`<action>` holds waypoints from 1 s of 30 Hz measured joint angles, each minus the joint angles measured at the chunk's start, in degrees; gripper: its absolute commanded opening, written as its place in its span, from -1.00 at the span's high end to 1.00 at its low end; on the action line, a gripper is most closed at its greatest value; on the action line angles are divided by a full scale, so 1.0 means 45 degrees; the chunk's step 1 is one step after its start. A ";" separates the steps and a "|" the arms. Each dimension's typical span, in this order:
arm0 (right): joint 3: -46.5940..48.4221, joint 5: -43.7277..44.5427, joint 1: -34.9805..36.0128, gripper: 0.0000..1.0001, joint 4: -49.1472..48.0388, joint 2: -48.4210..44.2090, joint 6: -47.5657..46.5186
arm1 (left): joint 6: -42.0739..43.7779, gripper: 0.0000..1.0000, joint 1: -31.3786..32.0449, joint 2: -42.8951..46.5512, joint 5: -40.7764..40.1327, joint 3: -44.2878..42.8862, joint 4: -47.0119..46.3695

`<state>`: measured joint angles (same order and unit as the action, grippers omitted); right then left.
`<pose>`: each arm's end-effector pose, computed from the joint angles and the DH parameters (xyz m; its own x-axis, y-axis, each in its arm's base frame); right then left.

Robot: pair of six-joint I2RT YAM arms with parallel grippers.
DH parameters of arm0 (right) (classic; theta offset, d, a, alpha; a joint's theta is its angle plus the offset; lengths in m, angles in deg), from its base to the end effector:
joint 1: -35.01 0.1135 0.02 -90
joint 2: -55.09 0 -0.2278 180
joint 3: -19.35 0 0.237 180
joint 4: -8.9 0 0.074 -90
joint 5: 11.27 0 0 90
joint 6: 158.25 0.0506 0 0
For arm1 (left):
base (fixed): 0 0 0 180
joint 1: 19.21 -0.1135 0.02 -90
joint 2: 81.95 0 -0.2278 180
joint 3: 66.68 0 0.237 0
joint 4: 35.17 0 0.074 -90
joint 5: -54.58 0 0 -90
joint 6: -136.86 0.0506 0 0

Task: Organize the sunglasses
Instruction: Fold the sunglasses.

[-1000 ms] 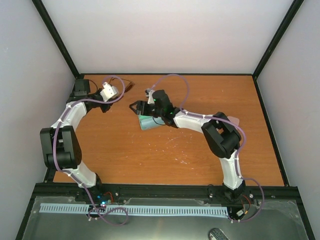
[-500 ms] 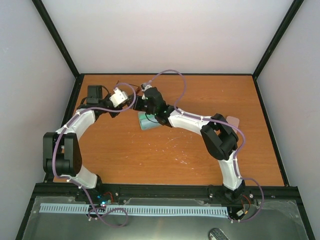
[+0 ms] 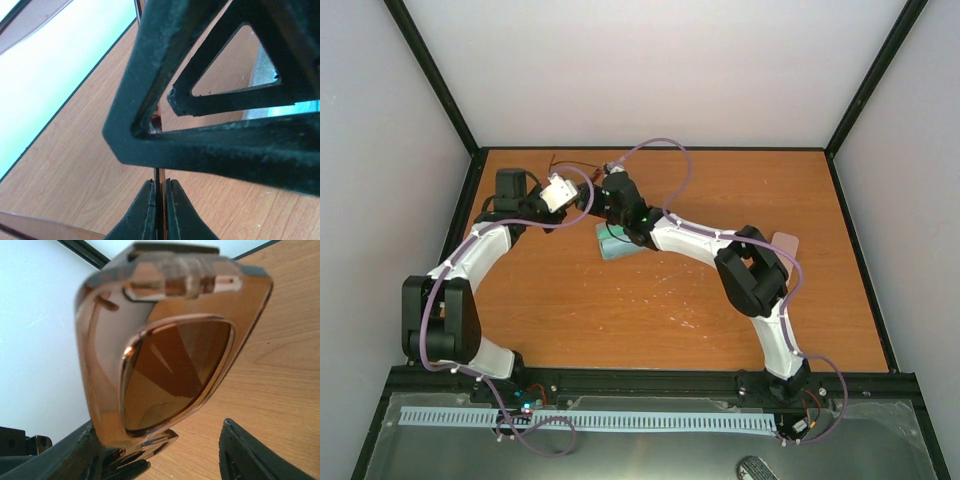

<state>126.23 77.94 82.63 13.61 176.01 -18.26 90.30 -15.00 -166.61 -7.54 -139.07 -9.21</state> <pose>0.3264 0.3587 0.2114 -0.7118 0.3562 -0.6054 -0.3146 0.6090 0.7281 0.3210 -0.0474 0.2165 -0.1516 0.6206 -0.7693 0.7375 0.5893 0.3300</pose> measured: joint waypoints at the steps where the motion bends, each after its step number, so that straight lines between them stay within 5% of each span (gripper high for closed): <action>1: 0.0083 -0.0010 0.0005 -0.08 -0.0049 0.0092 0.0073 | -0.0029 0.99 0.0019 0.0024 -0.0068 0.0034 0.0005; 9: 0.0340 -0.0024 0.0063 0.77 -0.0379 0.0228 0.0559 | -0.0214 0.85 0.0131 0.0146 -0.0136 0.0204 -0.0058; 11: 0.0359 0.0073 0.0083 0.91 -0.0442 0.0228 0.0719 | -0.0257 0.68 0.0151 0.0151 -0.0219 0.0228 -0.0155; 14: 0.0369 0.0097 0.0087 0.94 -0.0520 0.0238 0.0894 | -0.0306 0.14 0.0175 0.0155 -0.0214 0.0262 -0.0408; 16: 0.0369 0.0092 0.0053 0.94 -0.0491 0.0291 0.0738 | -0.0393 -0.82 0.0253 0.0248 0.0000 0.0272 -0.0466; 17: 0.0369 0.0087 0.0049 0.94 -0.0505 0.0325 0.0680 | -0.0335 -0.97 0.0282 0.0272 0.0049 0.0272 -0.0505; 30: -0.1311 -0.0539 -0.1103 0.95 0.0529 -0.0665 -0.0933 | -0.0748 -0.95 -0.0034 0.0855 0.4007 -0.0801 0.2142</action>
<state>120.33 75.51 77.67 15.99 173.02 -22.45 86.93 -15.15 -162.77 10.49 -142.68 0.42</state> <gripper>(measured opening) 0.031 0.995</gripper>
